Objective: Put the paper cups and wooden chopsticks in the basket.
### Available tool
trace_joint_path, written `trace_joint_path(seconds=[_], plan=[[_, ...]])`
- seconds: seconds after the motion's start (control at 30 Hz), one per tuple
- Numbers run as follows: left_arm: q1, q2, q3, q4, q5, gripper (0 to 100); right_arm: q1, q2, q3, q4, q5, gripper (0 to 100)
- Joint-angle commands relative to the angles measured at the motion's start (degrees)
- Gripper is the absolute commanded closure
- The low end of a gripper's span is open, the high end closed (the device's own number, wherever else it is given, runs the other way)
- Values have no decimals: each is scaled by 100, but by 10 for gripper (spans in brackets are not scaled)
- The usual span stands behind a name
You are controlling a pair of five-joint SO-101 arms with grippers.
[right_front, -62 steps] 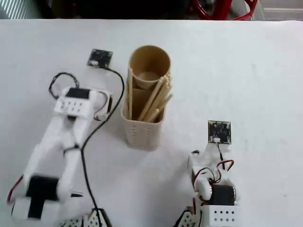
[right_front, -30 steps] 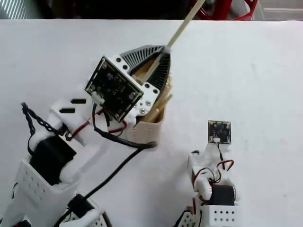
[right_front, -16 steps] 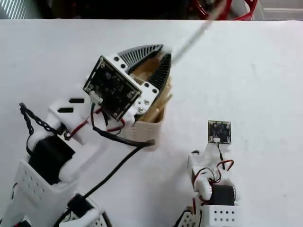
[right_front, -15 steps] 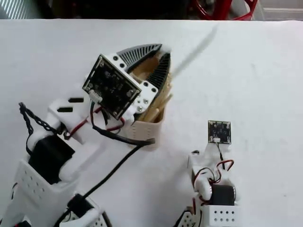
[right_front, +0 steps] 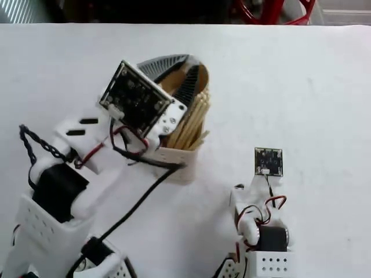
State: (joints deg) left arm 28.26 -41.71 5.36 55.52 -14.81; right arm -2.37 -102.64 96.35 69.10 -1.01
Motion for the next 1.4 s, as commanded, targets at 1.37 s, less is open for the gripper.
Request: trace_joint_path(seconds=[1.37], plan=[[-4119,-5842,9187,-44,-70,918,-31,-48,53,40,44,839]])
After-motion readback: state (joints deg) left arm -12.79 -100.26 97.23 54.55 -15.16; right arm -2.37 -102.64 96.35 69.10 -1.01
